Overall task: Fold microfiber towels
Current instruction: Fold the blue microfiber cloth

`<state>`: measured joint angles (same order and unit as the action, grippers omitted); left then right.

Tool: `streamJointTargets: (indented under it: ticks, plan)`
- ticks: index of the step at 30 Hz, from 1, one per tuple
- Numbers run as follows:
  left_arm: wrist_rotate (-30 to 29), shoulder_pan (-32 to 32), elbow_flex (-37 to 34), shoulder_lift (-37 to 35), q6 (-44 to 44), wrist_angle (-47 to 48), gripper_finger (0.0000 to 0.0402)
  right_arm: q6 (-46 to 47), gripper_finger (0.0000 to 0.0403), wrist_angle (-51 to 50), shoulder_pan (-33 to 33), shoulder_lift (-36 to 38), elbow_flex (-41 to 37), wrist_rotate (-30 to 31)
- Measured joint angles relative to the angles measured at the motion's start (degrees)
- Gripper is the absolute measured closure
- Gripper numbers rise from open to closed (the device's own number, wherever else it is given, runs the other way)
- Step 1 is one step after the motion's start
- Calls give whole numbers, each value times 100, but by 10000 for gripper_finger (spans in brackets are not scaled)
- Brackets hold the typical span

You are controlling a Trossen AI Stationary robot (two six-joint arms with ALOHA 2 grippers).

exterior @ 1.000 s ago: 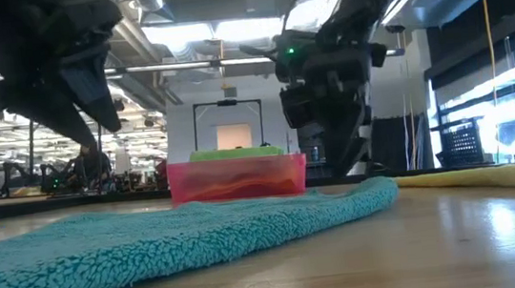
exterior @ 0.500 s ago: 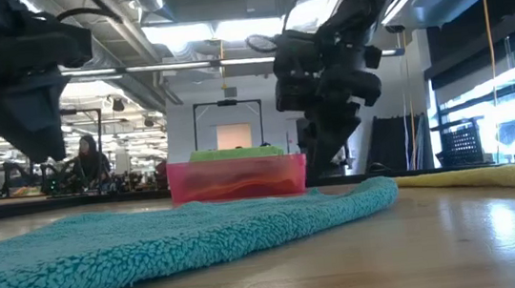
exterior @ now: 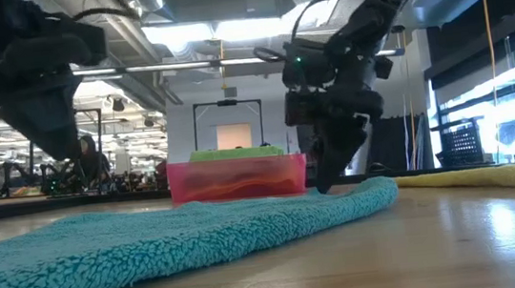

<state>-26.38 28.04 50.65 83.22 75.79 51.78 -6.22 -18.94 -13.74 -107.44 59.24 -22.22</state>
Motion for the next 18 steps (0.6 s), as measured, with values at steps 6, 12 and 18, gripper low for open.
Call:
streamJointTargets:
  ticks: [6, 12, 18]
  plan:
    - [282, -303, -2, 0, -711, -400, 207, 672, 200, 679, 6, 7, -196, -2]
    - [666, -610, -2, 0, -1320, -296, 217, 748, 217, 804, 68, -46, -238, -28]
    - [1101, -1113, -7, -177, -2202, -158, 222, 1057, 268, 775, 203, -56, -234, 147]
